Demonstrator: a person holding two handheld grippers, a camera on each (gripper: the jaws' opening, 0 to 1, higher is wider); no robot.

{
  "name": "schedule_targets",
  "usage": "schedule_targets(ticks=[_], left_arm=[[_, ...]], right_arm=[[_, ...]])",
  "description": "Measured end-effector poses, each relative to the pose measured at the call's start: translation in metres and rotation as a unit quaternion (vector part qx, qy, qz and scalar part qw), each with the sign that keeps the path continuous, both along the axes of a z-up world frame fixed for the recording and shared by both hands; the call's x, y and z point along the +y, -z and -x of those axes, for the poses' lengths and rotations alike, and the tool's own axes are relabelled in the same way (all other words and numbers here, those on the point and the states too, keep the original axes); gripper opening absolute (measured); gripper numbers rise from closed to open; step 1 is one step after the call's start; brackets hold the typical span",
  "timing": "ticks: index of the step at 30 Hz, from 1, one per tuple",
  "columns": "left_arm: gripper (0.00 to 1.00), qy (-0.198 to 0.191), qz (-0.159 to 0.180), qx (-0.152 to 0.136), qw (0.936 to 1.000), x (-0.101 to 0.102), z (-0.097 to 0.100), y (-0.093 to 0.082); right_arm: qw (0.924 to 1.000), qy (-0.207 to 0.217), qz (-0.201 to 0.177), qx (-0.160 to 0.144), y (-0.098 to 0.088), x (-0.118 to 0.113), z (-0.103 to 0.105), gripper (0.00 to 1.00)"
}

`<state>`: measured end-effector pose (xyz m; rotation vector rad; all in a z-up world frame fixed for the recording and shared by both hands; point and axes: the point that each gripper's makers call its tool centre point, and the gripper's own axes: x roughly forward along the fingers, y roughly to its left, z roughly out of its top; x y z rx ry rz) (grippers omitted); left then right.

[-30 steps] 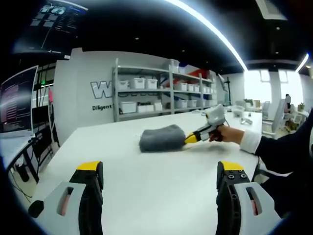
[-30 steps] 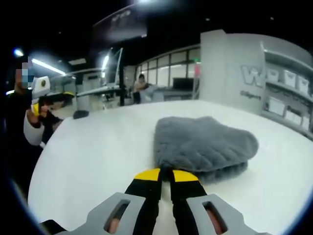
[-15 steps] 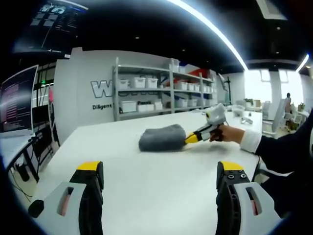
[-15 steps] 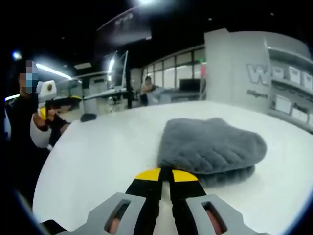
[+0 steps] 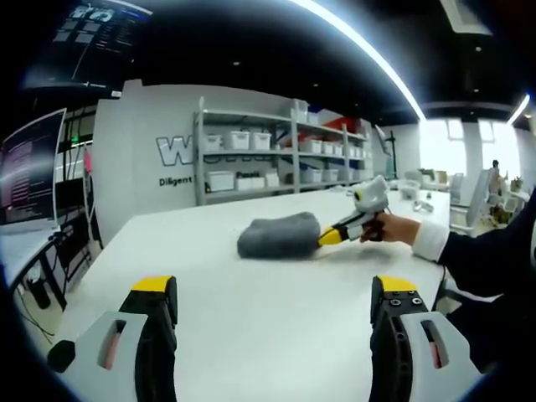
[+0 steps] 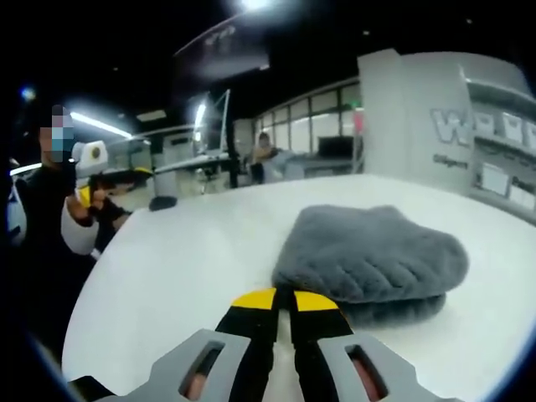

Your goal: Open the folded towel by lifting each exposed corner and separating the folded layers until the towel lies flat within the target outline without major curled edges

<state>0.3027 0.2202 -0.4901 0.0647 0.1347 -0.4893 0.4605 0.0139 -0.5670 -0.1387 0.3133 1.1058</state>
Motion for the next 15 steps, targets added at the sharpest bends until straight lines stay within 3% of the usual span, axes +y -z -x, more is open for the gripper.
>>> schedule_targets(ticks=[15], left_arm=[[0.94,-0.002,0.001,0.001,1.0000,0.0007,-0.0001,0.0004]], right_arm=[[0.9998,-0.020,0.004,-0.001,0.0001,0.0064,0.0084,0.01]])
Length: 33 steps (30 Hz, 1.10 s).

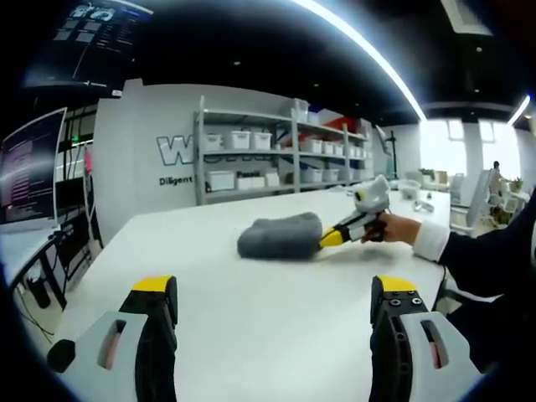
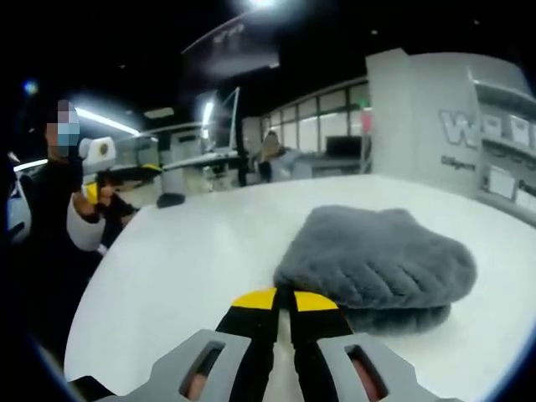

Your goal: Open the folded towel by lifting each exposed corner and separating the folded layers until the towel lies flat within the target outline without major curled edges

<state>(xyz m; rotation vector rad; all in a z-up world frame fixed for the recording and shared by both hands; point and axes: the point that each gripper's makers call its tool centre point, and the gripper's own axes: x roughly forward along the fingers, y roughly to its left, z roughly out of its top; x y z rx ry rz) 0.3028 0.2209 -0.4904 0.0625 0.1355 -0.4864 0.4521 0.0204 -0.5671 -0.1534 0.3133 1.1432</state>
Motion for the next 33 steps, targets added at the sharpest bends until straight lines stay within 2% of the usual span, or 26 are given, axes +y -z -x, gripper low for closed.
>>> schedule_targets(ticks=[33], left_arm=[[0.94,0.001,0.000,0.003,1.0000,0.000,-0.001,0.003]], right_arm=[[0.9976,-0.068,-0.009,0.010,-0.001,0.022,0.030,0.00]])
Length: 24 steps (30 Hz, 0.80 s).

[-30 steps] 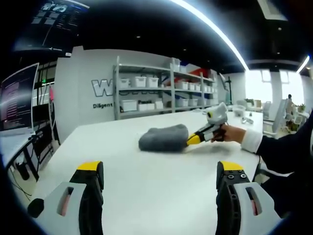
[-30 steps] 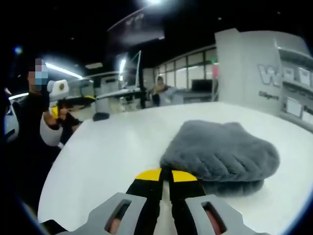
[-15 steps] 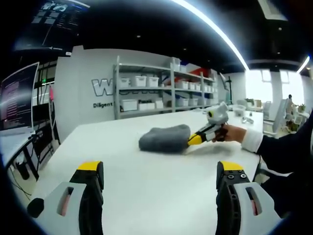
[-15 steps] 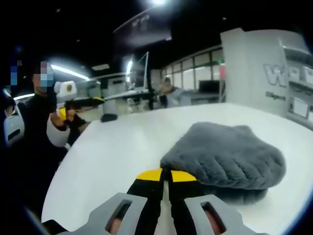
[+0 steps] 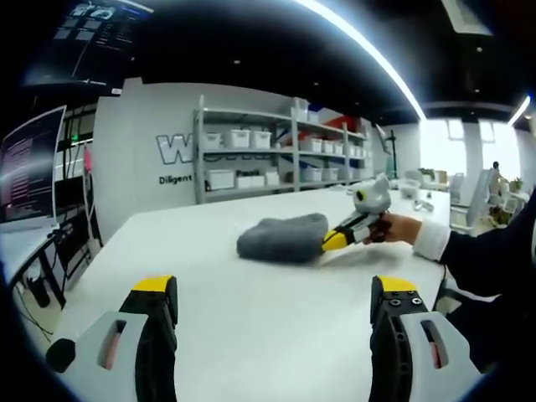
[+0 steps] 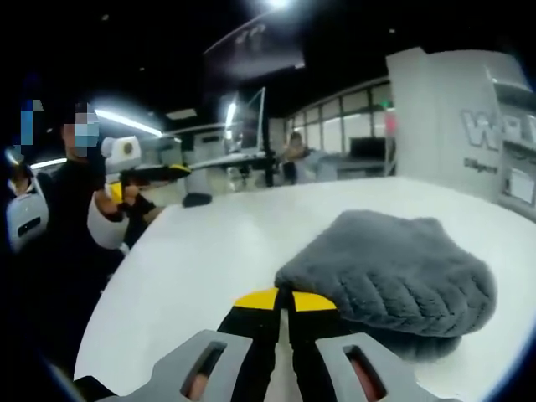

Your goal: Open the folded towel by lifting each exposed corner and separating the folded layers until the towel lies flat within the target outline without major curled edges

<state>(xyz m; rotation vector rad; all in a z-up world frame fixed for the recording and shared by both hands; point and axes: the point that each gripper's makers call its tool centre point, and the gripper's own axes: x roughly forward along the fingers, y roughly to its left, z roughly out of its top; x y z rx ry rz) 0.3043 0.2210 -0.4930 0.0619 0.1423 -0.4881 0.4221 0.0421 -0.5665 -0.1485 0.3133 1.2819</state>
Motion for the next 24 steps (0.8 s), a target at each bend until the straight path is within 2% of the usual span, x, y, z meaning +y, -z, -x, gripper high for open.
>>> schedule_targets(ticks=[24], left_arm=[[0.94,0.000,-0.003,0.002,1.0000,-0.001,0.000,0.002]], right_arm=[[0.9991,-0.041,0.009,-0.011,0.000,0.010,0.016,0.00]])
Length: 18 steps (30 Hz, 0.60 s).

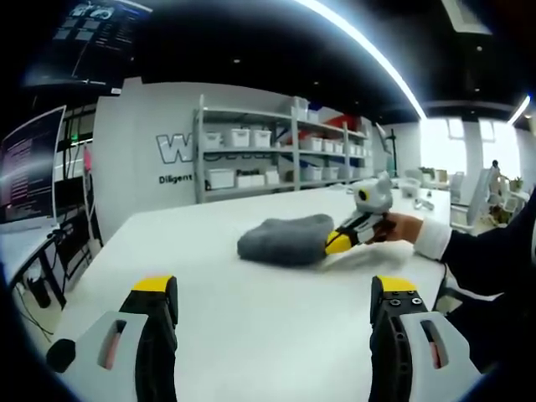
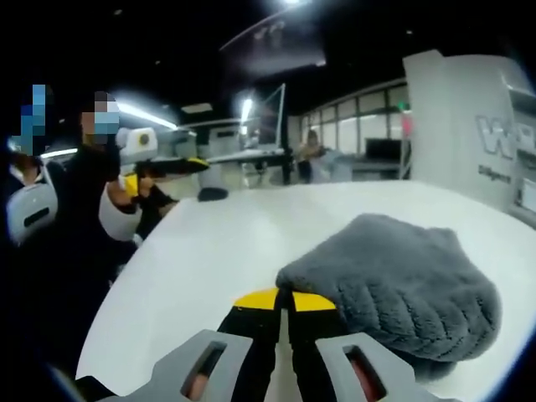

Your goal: Open the folded towel by lifting each exposed corner and separating the folded layers until the towel lies flat within the target outline without major curled edges

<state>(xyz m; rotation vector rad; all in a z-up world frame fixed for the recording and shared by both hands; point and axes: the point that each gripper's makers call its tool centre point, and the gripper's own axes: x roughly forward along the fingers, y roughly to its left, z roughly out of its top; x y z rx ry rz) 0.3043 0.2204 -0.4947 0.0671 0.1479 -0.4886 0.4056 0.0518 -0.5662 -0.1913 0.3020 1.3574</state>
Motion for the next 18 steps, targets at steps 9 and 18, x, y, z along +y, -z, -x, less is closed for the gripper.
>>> schedule_targets(ticks=[9,18], left_arm=[[0.94,0.003,-0.002,0.001,1.0000,-0.0026,0.0004,0.0008],[0.94,0.004,-0.003,0.004,1.0000,-0.0032,-0.0003,0.0022]], right_arm=[[0.9999,-0.010,0.003,-0.006,-0.0003,0.0027,0.0042,0.00],[0.9997,-0.020,0.007,-0.010,0.0008,0.0053,0.0087,0.00]])
